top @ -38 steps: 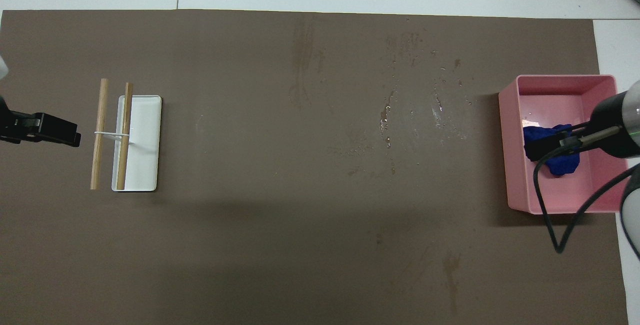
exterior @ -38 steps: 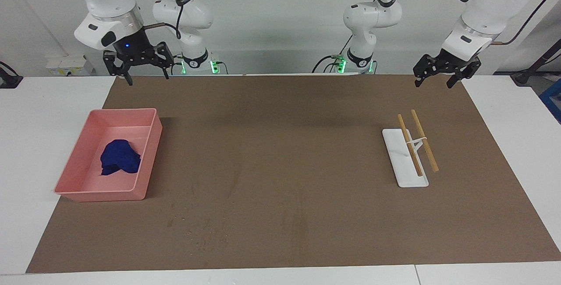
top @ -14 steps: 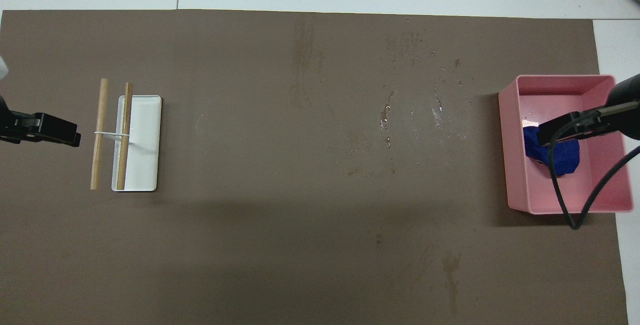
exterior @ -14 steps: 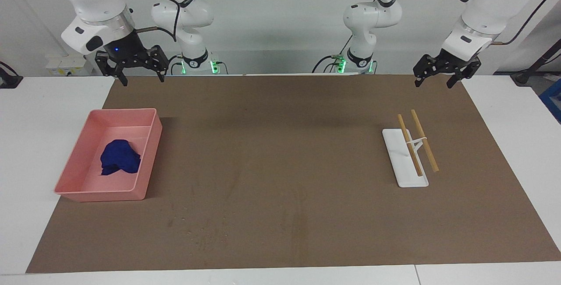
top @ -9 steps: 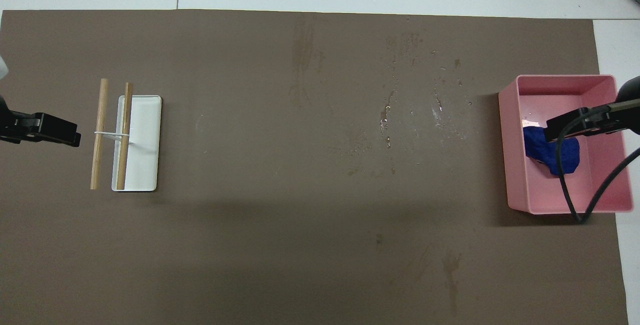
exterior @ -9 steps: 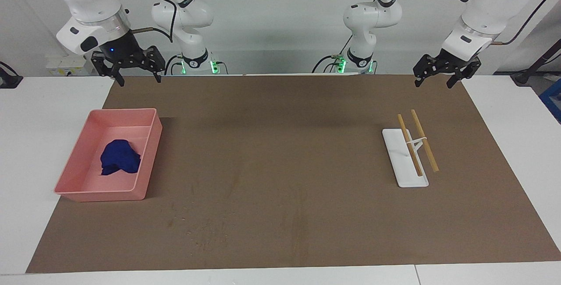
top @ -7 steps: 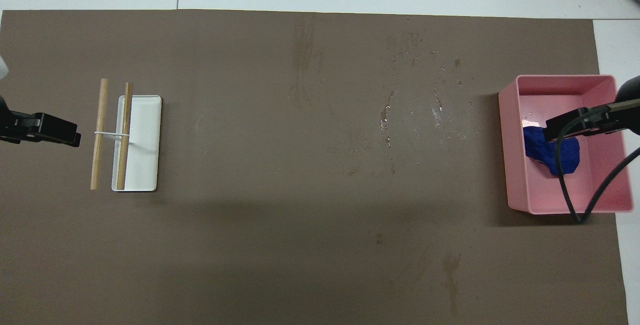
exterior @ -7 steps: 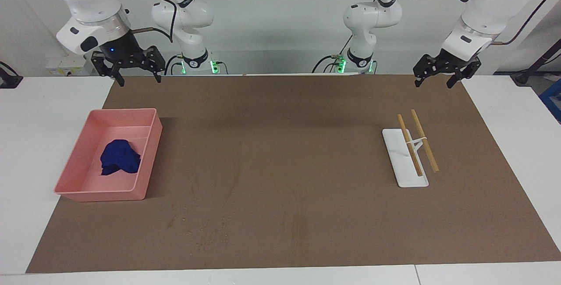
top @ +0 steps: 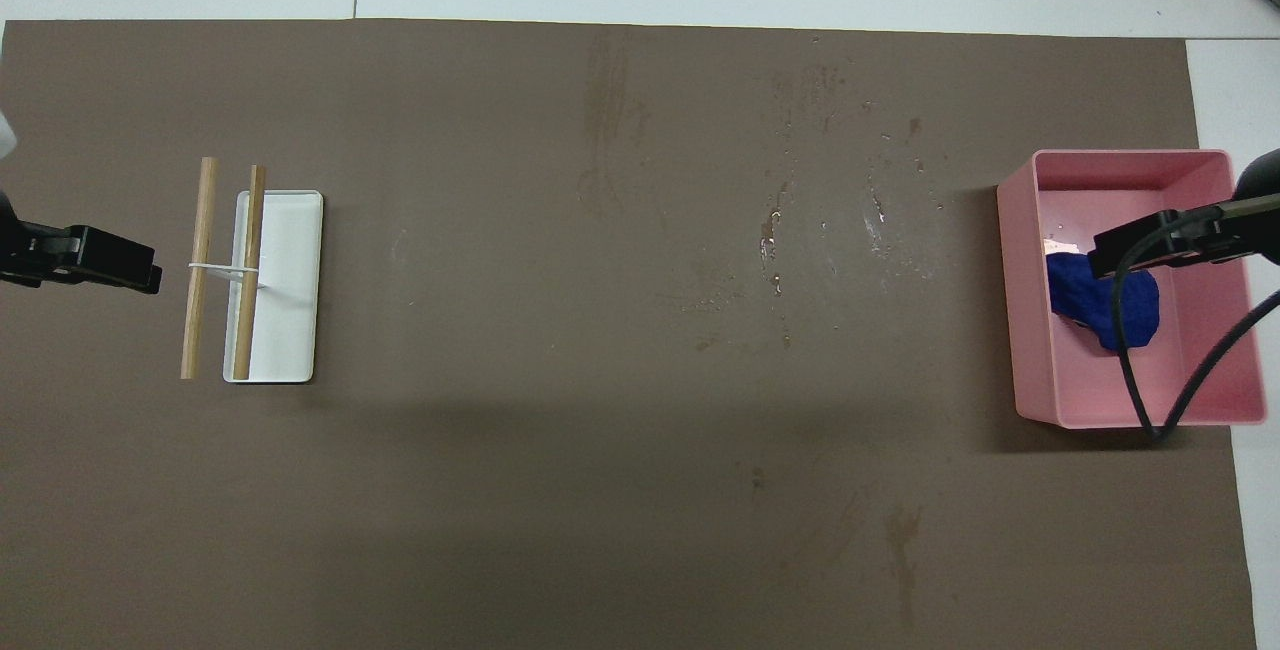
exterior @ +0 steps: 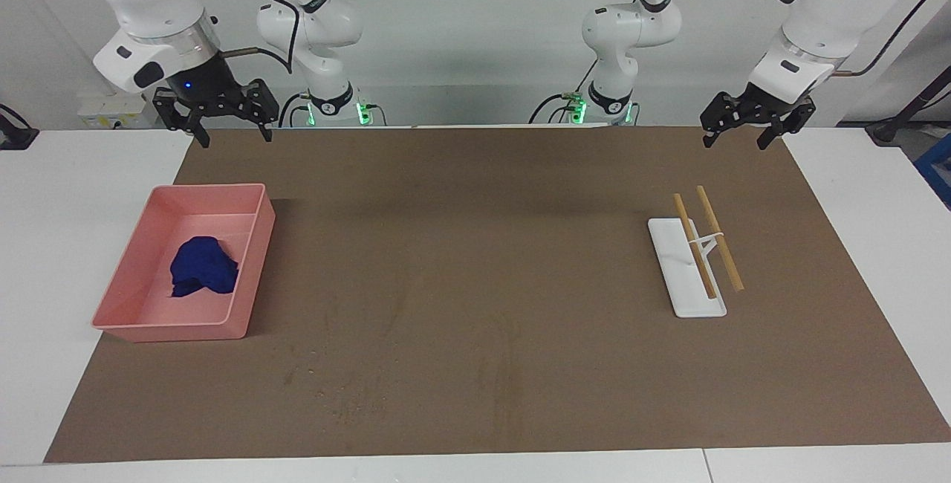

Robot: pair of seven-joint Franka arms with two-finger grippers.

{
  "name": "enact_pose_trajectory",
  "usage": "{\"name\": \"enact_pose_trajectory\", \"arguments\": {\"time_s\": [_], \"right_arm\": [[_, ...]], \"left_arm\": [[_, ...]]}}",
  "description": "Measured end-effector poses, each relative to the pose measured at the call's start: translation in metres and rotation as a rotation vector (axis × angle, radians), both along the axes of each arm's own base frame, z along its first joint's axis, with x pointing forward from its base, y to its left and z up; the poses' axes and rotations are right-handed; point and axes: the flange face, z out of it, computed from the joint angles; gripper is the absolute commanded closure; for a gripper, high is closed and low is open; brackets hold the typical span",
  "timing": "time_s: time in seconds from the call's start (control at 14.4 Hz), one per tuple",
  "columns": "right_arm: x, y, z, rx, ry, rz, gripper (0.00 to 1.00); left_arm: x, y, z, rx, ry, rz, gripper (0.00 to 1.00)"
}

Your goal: Wipe water with towel using both arms

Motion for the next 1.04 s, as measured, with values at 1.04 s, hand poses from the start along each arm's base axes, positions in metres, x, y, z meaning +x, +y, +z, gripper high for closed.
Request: {"name": "enact_pose_trajectory", "arguments": {"time_s": [1.04], "right_arm": [[0.002,-0.016,0.0,-0.001,-0.011,-0.054,0.0]], "left_arm": [[0.0,0.0,0.0,0.0,0.0,0.0,0.0]]}}
